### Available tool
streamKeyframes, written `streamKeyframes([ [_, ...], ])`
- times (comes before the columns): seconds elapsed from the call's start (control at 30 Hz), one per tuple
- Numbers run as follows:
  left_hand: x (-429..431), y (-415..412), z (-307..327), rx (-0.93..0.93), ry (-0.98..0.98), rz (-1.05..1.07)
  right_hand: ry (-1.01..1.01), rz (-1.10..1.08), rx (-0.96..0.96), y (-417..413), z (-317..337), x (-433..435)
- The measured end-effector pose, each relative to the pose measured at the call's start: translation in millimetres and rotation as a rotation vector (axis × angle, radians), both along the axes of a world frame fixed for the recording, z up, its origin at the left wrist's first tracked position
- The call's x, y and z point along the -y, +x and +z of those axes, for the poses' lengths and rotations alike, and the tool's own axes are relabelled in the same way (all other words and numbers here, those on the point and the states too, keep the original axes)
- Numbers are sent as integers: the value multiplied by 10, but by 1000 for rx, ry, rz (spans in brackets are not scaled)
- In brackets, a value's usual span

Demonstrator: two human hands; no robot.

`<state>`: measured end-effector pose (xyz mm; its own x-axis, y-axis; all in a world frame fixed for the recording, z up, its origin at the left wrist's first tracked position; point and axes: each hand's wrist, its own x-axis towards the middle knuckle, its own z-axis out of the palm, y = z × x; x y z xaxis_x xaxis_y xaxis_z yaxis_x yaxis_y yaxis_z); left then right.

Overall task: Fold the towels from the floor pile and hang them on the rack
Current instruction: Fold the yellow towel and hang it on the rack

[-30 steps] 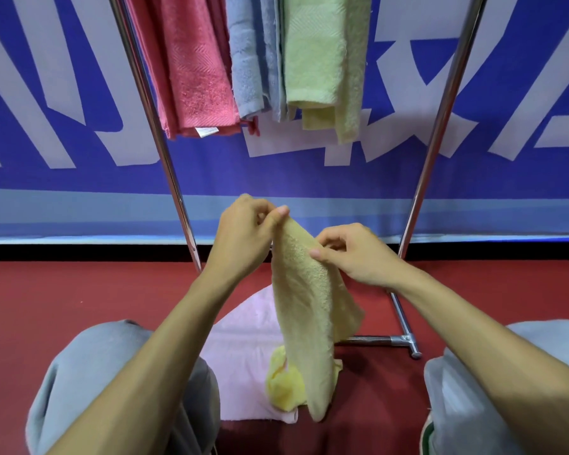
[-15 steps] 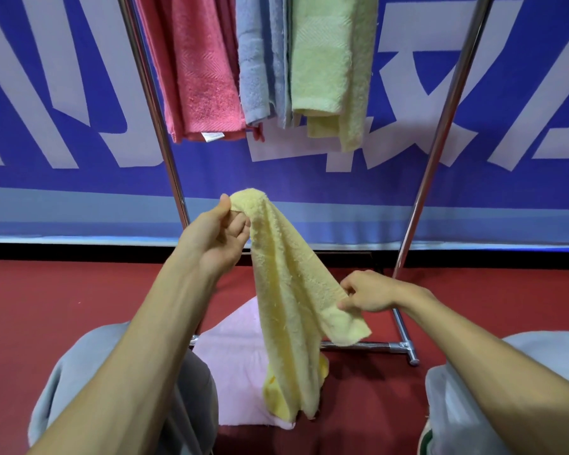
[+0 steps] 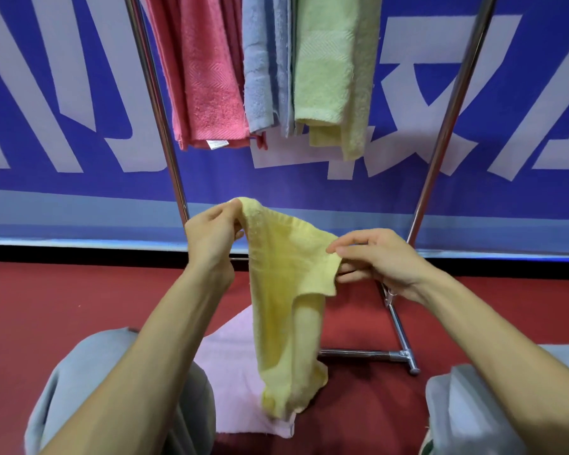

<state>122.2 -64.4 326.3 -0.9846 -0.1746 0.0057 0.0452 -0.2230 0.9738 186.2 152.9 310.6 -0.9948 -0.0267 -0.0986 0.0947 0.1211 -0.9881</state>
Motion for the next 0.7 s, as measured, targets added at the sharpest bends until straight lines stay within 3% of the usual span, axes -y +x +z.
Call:
streamKeyframes([
  [0.03, -17, 9, -6, -42, -92, 19, 104, 10, -23, 16, 17, 6],
  [0.17, -85, 39, -50, -81, -261, 18, 944, -104, -161, 46, -40, 27],
  [0.27, -142, 76, -68, -66, -256, 6, 1101, -148, -224, 77, -30, 44],
  [0.4, -175, 97, -99, -69, -324, -8, 1059, -19, -207, 63, -5, -17],
  [0.6, -314, 229, -200, -191, -506, -189, 482, -6, -392, 85, 49, 80],
  [0.7, -389, 300, -210, -191, -469, -291, 365, -46, -412, 63, 25, 127],
])
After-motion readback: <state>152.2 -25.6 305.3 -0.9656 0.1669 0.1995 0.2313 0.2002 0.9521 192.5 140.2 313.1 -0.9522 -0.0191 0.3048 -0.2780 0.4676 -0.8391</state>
